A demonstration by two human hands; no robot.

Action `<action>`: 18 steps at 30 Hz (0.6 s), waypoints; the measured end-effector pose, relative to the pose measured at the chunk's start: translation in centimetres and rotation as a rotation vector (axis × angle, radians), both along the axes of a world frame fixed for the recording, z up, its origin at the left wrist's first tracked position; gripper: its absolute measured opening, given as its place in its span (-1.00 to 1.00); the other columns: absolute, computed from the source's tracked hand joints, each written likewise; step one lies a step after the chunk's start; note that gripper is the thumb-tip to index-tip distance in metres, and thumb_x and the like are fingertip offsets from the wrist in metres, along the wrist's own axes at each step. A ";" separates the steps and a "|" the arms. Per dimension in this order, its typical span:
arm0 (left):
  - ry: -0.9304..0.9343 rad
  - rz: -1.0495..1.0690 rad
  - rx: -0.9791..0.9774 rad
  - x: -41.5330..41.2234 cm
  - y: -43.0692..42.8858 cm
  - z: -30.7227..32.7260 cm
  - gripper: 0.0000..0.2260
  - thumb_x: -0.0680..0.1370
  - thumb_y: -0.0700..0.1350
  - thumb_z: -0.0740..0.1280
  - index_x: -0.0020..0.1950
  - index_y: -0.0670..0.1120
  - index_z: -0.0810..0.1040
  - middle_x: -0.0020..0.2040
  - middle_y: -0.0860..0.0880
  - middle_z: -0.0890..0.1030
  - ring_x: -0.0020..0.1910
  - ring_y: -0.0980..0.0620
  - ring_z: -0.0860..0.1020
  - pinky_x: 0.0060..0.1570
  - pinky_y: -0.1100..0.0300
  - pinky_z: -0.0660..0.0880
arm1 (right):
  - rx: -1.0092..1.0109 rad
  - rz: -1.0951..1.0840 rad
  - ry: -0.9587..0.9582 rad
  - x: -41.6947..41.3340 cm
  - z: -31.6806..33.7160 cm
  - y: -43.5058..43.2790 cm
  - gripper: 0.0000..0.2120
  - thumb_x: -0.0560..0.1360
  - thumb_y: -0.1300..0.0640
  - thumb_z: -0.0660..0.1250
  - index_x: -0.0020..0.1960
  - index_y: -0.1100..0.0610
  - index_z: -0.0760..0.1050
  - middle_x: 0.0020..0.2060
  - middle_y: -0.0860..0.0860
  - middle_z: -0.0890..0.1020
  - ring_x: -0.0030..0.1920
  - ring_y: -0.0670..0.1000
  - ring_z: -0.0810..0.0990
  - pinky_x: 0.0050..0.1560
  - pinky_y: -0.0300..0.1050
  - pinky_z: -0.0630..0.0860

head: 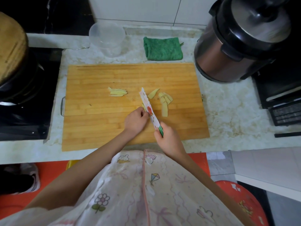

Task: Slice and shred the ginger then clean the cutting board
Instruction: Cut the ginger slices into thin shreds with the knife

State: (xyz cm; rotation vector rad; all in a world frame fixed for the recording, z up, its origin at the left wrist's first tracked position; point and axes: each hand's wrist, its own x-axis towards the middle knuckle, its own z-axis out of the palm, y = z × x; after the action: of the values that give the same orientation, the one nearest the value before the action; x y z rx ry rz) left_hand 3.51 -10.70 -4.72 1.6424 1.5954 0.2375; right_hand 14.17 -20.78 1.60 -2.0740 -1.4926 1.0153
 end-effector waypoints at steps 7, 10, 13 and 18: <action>-0.011 0.002 -0.038 0.1 0.0 0.2 -0.76 0.57 -0.04 0.18 -0.29 -0.01 0.28 -0.33 0.02 0.47 -0.26 -0.08 0.46 -0.35 0.12 0.23 | -0.010 0.002 -0.011 -0.2 0.2 0.5 -0.87 0.57 0.20 0.14 -0.09 0.24 0.38 -0.46 0.03 0.32 -0.47 -0.03 0.27 -0.44 -0.14 0.15; -0.013 -0.007 -0.032 -0.1 -0.1 0.3 -0.75 0.58 -0.04 0.17 -0.29 -0.02 0.27 -0.35 0.04 0.44 -0.29 -0.04 0.43 -0.40 0.14 0.21 | -0.025 -0.014 0.005 -0.3 0.1 0.7 -0.85 0.56 0.19 0.14 -0.09 0.27 0.38 -0.45 0.04 0.32 -0.45 -0.01 0.27 -0.42 -0.11 0.15; -0.013 -0.014 -0.036 0.0 -0.1 0.3 -0.75 0.59 -0.04 0.16 -0.29 -0.01 0.27 -0.35 0.04 0.45 -0.29 -0.03 0.43 -0.41 0.15 0.22 | -0.029 -0.024 0.008 -0.2 0.2 1.0 -0.84 0.57 0.20 0.14 -0.12 0.28 0.37 -0.45 0.05 0.31 -0.46 -0.01 0.26 -0.44 -0.13 0.14; -0.006 -0.020 -0.040 0.0 -0.1 0.4 -0.73 0.60 -0.04 0.16 -0.30 0.00 0.26 -0.36 0.05 0.44 -0.27 -0.05 0.43 -0.41 0.15 0.20 | -0.043 -0.024 0.014 -0.3 0.1 1.3 -0.83 0.58 0.18 0.13 -0.13 0.25 0.37 -0.43 0.05 0.34 -0.46 -0.02 0.27 -0.44 -0.14 0.16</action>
State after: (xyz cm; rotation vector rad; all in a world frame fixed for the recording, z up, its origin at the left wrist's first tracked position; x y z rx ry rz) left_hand 3.50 -10.79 -4.33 1.6254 1.5691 0.1986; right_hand 13.90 -19.47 1.67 -2.1053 -1.4474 1.0590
